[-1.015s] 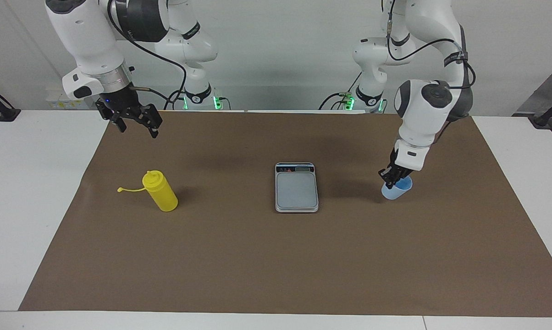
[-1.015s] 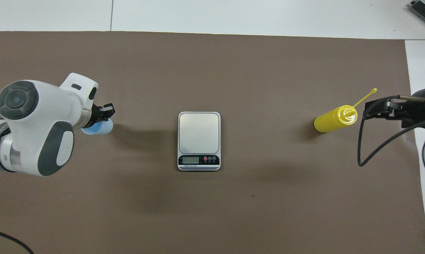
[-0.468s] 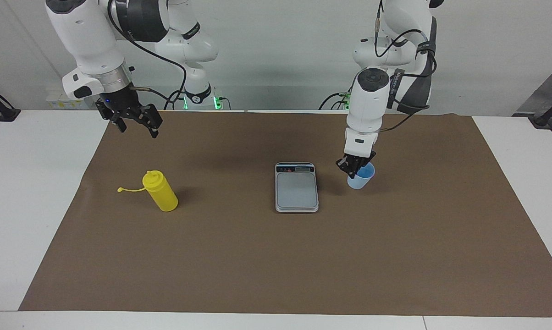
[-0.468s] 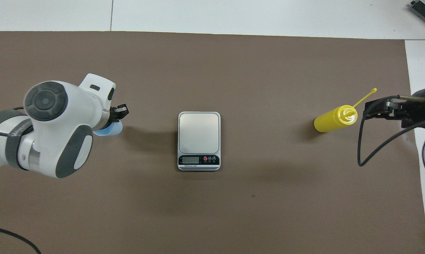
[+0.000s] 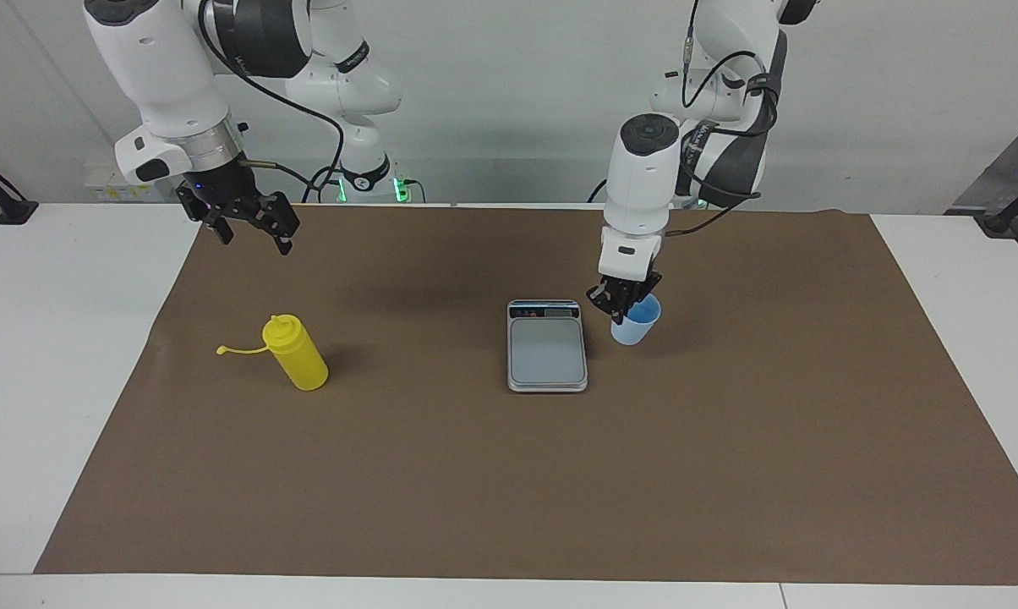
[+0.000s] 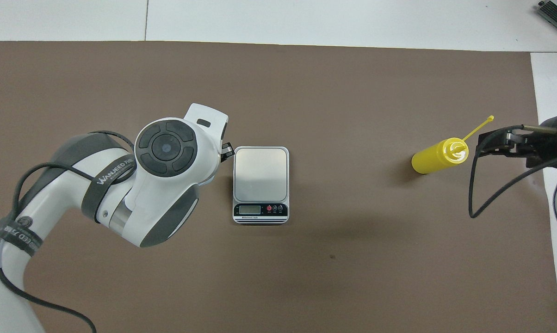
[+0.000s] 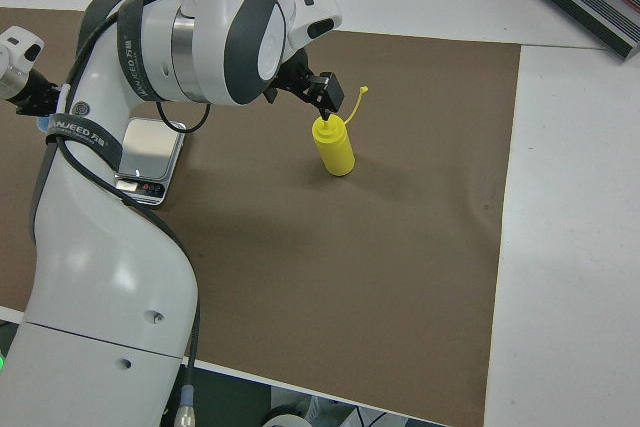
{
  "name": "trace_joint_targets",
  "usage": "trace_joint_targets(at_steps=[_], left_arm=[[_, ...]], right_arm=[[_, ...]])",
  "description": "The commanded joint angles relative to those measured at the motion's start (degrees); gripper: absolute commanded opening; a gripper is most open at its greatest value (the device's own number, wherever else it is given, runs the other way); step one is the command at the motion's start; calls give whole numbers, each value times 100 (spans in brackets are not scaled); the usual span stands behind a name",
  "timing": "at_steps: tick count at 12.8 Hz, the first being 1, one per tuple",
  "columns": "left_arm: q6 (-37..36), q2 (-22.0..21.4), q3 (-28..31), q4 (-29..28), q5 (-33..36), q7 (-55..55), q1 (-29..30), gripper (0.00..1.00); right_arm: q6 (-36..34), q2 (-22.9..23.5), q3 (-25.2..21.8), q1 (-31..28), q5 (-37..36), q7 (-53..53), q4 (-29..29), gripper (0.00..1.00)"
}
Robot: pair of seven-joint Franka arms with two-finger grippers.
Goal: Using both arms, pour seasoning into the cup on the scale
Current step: 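Carry the light-blue cup with the left gripper over the scale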
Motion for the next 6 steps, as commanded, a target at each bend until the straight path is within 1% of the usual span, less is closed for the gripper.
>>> trace_joint_targets(at_steps=[1,4,6], left_arm=[[-251,538,2,656,320,-377,-161,0],[-382,951,-42,972,671,-782,-336,0],[-566,1329,-121,1367,935,-1019,-450,0]], right_arm=[[-33,1,-36,1,86,38,12,100],[-33,1,-36,1,86,38,12,100],[-33,1,-36,1,86,38,12,100]])
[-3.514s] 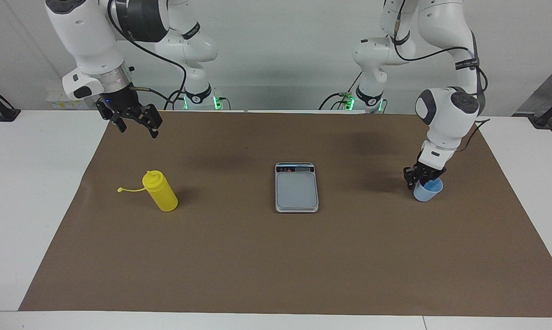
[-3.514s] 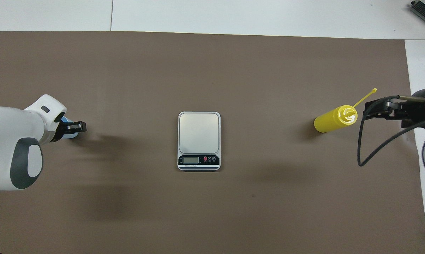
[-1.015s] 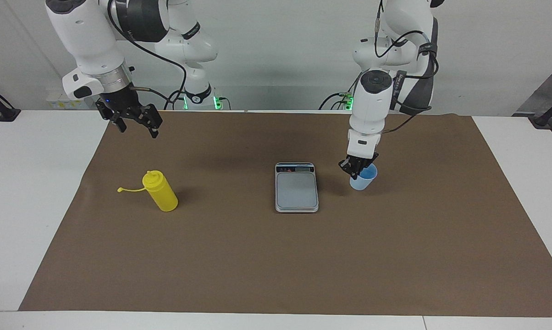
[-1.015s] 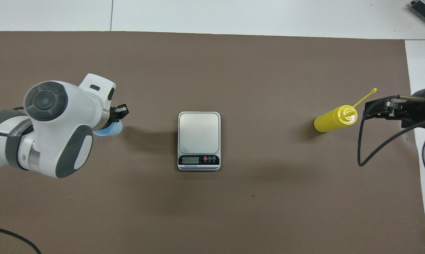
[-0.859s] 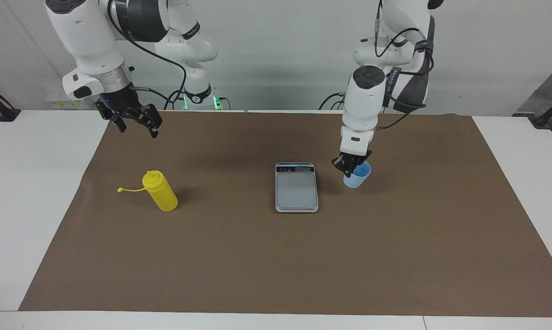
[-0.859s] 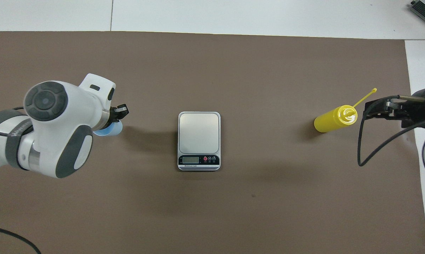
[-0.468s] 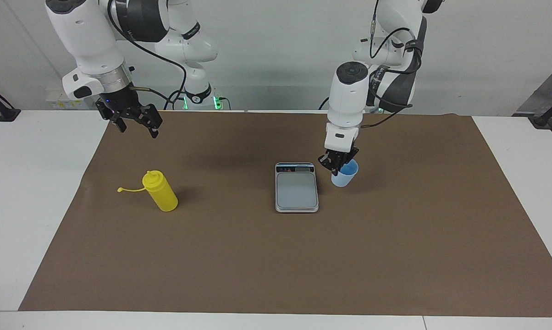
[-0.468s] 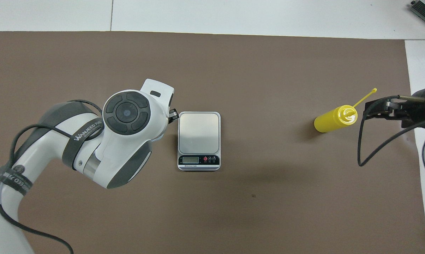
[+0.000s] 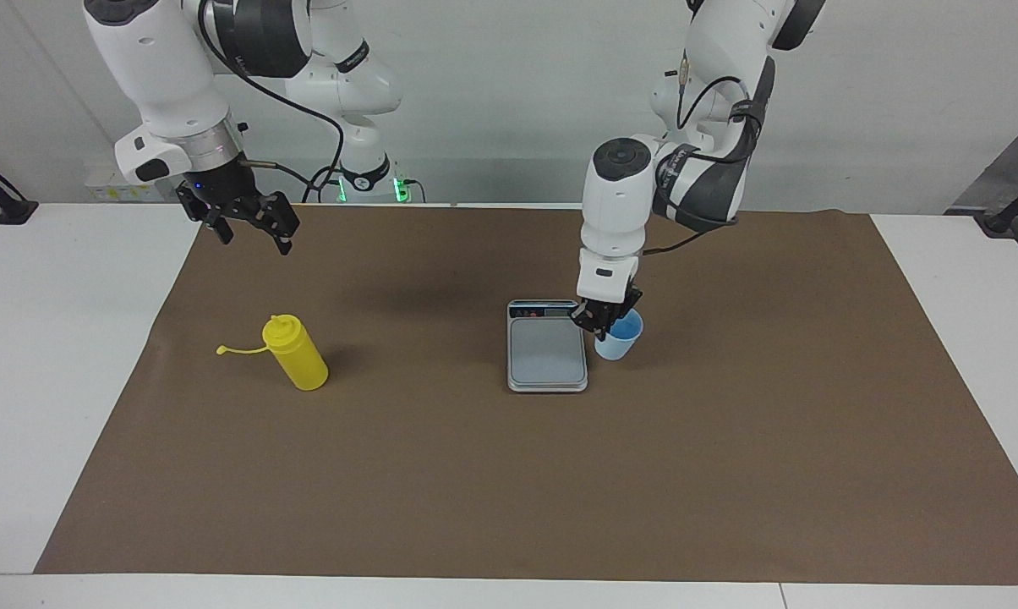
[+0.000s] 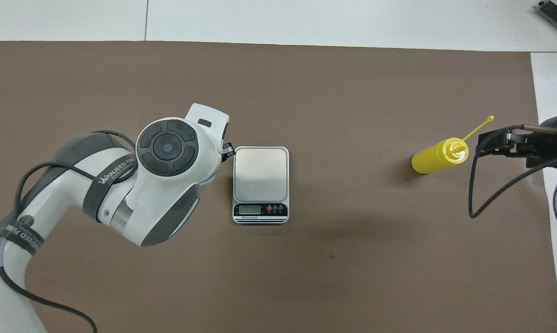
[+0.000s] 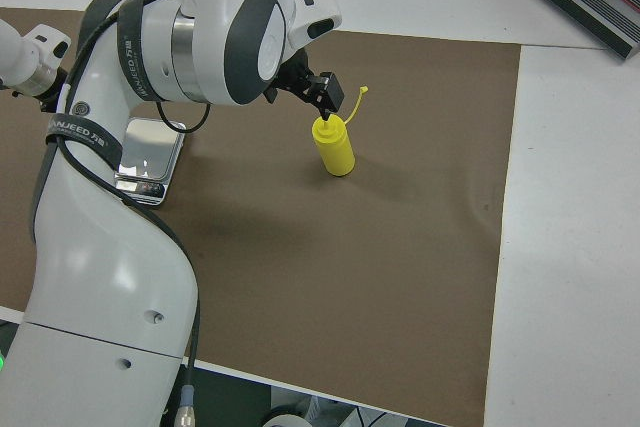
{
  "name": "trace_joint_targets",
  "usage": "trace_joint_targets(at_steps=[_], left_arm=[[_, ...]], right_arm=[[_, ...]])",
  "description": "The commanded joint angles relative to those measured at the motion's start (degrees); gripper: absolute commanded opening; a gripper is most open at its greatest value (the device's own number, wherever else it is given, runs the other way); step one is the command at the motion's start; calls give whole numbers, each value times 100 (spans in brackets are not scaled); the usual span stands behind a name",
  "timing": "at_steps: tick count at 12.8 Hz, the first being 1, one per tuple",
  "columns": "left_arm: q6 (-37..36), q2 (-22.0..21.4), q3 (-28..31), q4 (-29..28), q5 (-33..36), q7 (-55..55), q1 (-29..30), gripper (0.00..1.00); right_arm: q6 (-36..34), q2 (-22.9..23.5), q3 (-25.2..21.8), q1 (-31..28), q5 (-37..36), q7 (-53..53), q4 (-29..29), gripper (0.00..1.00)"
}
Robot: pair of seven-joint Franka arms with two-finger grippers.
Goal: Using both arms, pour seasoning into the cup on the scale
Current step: 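Carry the light-blue cup with the left gripper over the scale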
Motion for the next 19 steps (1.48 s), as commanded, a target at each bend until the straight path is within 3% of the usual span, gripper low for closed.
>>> trace_joint_targets(at_steps=[1,7,19], left_arm=[[-443,539,-90,701,439,-448,-159,0],[-488,821,-204,1158,467,-563,-247,0],[-488,1278,-213,1528,774,-854,-537,0]], right_arm=[[-33,1,-27,1,86,38,12,100],[-33,1,-36,1,86,38,12,100],[-32,1,-27,1,86,20,12,100]])
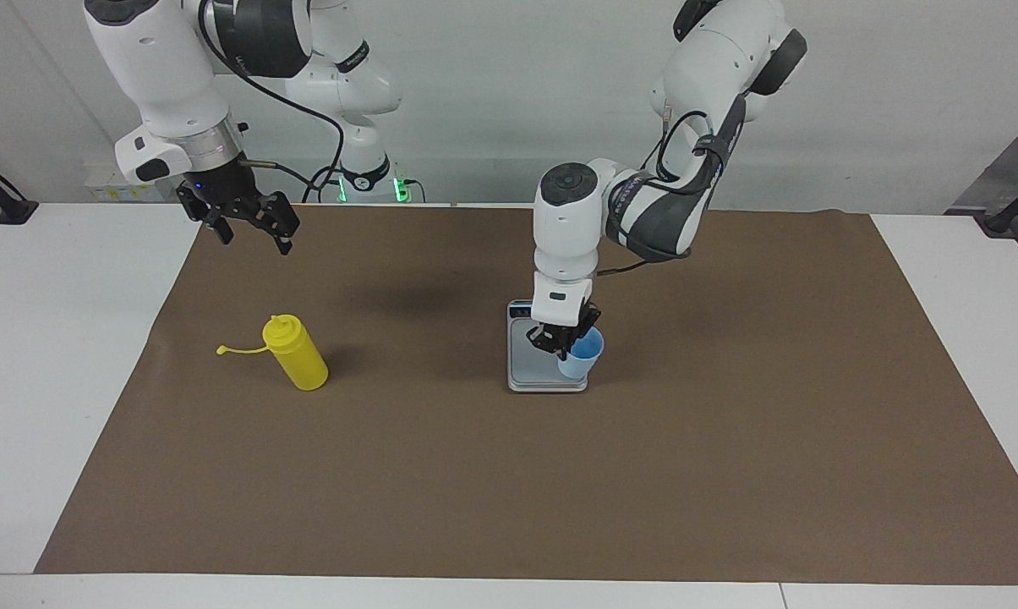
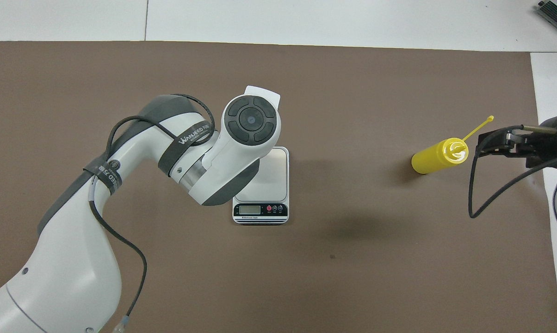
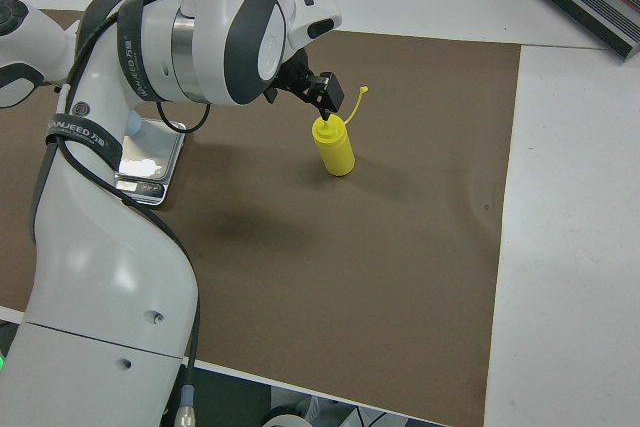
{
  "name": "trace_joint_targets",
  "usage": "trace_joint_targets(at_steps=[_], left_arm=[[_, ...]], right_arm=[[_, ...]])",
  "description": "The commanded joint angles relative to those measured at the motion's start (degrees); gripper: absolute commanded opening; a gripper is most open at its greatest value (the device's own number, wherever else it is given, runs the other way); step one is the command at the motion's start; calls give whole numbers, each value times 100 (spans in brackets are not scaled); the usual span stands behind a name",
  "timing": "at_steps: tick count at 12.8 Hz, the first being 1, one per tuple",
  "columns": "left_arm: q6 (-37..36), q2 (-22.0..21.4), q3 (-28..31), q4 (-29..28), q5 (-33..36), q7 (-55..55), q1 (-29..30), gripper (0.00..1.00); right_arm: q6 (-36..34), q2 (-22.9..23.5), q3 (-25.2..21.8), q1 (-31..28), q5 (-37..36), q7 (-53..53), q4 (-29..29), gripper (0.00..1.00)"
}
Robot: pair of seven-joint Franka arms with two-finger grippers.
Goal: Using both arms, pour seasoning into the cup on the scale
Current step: 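Carry the light-blue cup with the left gripper over the scale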
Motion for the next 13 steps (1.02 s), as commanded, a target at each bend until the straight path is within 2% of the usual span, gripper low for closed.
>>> trace_joint_targets(at_steps=[1,7,8,9,10,13], left_arm=[[-175,264,17,281,282,-132,-179,0],[-158,353,17,290,405,-290,-197,0],[-175,353,17,290,423,-281,-197,2],[-175,353,17,290,449,-281,-197,11],[-175,353,17,299,476,-281,-197,14],[-271,388,17,439,564,-281,-197,20]], right_arm=[[-33,1,-27,27,86,20,3,100],[38,-17,-27,63,86,2,-32,100],[38,-17,-27,63,86,20,-49,100],[38,-17,-27,63,86,20,-49,100],[29,-26,-27,63,95,11,-49,100],[55,-34,-18,63,95,-6,-84,100]])
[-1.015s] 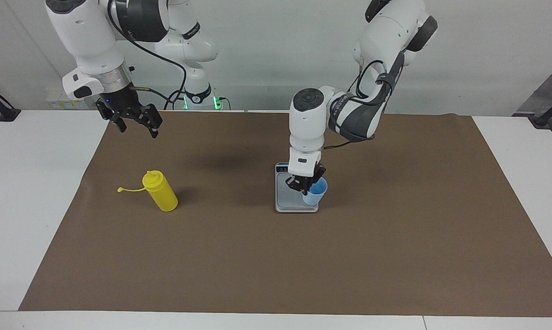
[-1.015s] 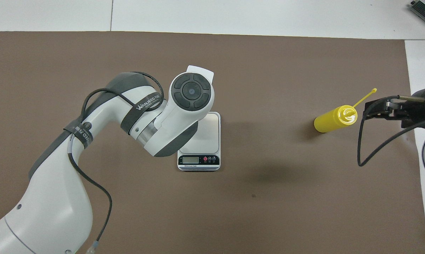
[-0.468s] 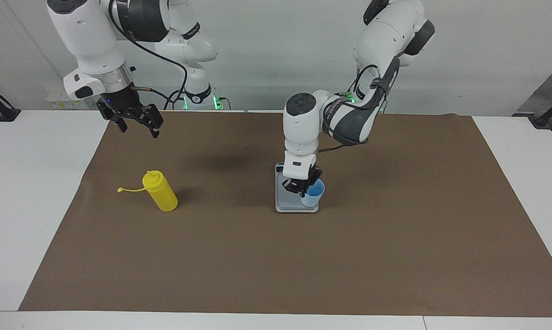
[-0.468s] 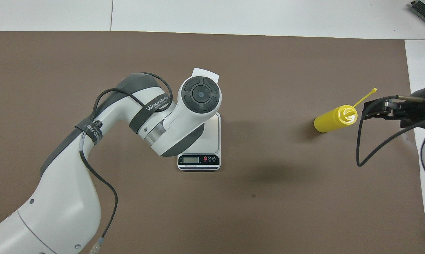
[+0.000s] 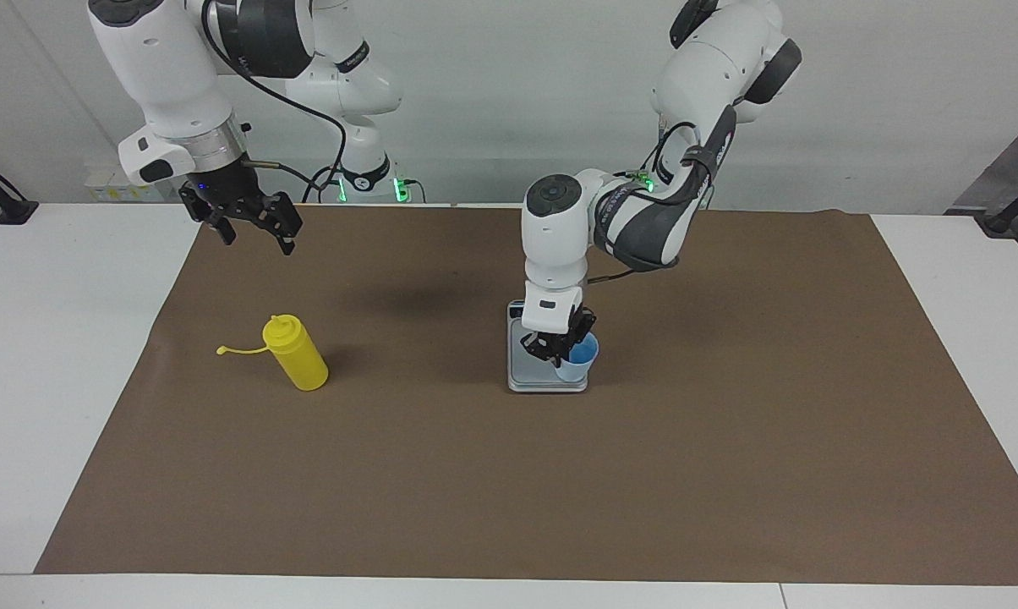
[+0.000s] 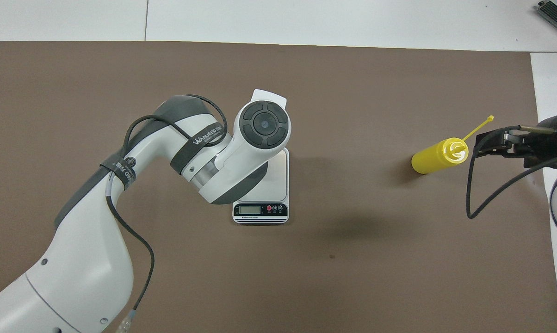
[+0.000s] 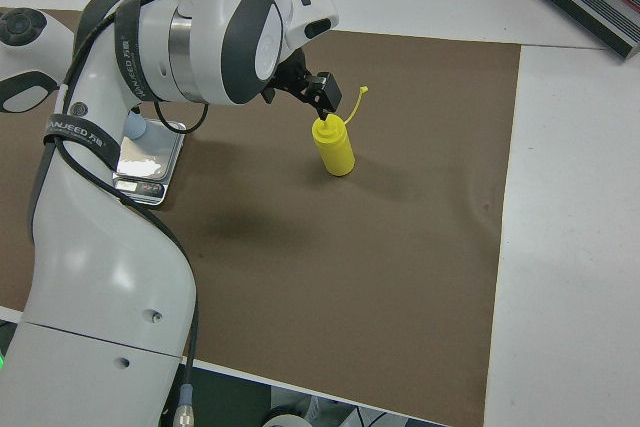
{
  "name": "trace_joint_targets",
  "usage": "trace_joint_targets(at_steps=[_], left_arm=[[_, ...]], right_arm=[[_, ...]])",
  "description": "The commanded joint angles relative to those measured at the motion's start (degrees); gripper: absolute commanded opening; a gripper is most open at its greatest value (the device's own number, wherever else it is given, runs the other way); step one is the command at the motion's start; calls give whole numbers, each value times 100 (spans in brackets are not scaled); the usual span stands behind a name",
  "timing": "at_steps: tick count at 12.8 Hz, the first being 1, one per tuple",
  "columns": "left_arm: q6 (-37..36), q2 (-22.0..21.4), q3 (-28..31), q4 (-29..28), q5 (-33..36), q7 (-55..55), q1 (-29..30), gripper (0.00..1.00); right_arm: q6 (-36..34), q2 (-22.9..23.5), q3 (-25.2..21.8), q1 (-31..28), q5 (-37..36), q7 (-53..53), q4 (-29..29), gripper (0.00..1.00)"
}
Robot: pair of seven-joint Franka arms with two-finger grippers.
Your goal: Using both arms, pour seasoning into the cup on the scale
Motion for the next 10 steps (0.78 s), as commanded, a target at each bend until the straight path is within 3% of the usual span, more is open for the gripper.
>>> trace_joint_targets(at_steps=[1,5,10], left_arm=[[-321,169,15,430,180,-93,-83,22],[-734,406,-116,1080,346,-84,-109,26],[-1840,179,-582,1854,338,73,154,26]], right_arm=[[64,-35,-20,26,95,-6,-111,100],[388,-218,-28,-61,104,-794,-523,100],[1889,-667,-63,-851,1051,-3402,-1796,100]])
